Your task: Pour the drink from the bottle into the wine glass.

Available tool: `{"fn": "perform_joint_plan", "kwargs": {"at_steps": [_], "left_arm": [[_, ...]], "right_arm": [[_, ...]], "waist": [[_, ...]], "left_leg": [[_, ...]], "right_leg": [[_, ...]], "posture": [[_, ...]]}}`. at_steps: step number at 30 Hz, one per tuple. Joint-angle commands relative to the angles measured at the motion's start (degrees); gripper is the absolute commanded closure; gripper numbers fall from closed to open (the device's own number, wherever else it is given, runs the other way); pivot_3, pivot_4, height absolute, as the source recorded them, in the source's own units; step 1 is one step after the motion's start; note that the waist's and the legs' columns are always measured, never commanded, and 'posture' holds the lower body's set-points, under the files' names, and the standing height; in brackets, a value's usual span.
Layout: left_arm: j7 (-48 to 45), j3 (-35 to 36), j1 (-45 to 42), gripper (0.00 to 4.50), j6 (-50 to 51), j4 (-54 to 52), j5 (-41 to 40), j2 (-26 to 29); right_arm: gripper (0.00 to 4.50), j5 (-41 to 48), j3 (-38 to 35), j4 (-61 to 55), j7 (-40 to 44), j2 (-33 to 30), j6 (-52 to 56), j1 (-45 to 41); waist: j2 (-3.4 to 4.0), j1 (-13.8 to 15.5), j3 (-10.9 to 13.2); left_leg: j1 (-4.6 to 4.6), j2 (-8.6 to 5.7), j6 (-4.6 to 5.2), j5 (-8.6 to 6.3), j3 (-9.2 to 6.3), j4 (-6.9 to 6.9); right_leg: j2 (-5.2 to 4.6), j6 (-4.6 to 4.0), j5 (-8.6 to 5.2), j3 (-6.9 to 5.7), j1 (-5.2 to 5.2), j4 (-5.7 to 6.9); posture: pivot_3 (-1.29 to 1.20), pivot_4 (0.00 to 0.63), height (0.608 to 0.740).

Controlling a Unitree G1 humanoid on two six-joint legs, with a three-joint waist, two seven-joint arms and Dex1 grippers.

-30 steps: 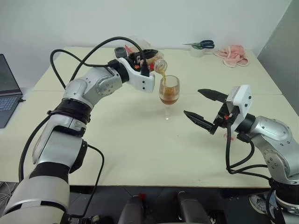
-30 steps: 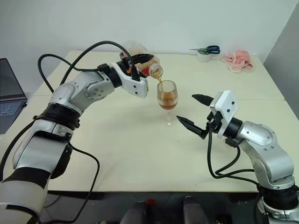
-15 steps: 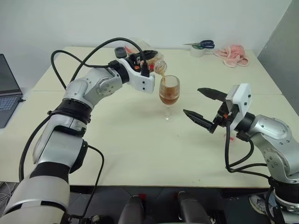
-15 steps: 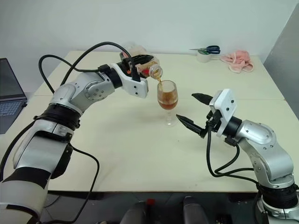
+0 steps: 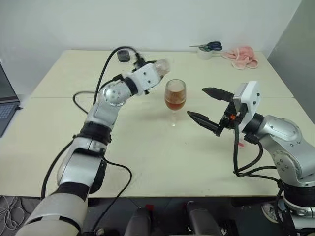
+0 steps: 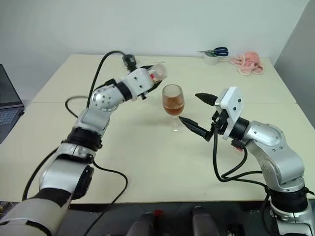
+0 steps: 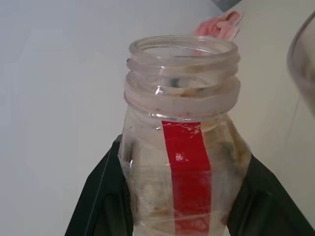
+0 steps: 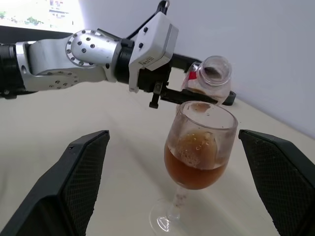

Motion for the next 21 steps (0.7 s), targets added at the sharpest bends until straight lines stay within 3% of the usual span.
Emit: {"fn": "perform_joint_plan", "kwargs": {"at_steps": [1, 6, 13, 21], "left_arm": [[3.42, 8.54, 3.40, 2.68, 14.94, -10.06, -8.38, -0.91], [11.95, 17.32, 9.09, 2.68, 29.73, -19.68, -14.32, -2.51], [16.19, 18.77, 13.10, 2.68, 34.06, -24.49, -14.98, -3.52], [18.68, 19.77, 15.82, 0.06, 36.21, -28.32, -16.07, -3.59]], "right_arm": [[0.00, 3.11, 0.81, -2.82, -0.67, -0.78, 4.97, -5.00], [0.00, 4.69, 2.82, -2.92, 0.11, -1.87, 9.85, -10.89], [0.00, 3.10, 8.64, -1.60, 1.35, -2.75, 13.17, -13.94], [0.00, 0.98, 10.95, 0.31, 3.03, -2.05, 11.77, -15.12]], "waist": [[0.00, 0.00, 0.00], [0.00, 0.22, 0.00], [0.00, 1.29, 0.00], [0.00, 1.64, 0.00]], "left_leg": [[0.00, 0.01, 0.01, 0.00, -0.03, 0.00], [-0.02, 0.04, 0.00, 0.01, -0.22, 0.01], [-0.03, -0.12, -0.03, 0.03, -0.41, 0.02], [-0.03, -0.18, -0.08, 0.05, -0.88, 0.01]], "right_leg": [[0.00, 0.00, 0.00, -0.02, 0.00, 0.01], [0.00, 0.00, 0.00, -0.18, 0.01, 0.01], [-0.21, 0.00, 0.00, -0.41, 0.18, -0.13], [-0.33, -0.01, 0.00, -0.93, 0.35, -0.18]], "posture": [[0.00, 0.150, 0.740], [0.00, 0.150, 0.740], [0.00, 0.150, 0.740], [0.00, 0.150, 0.740]]}}
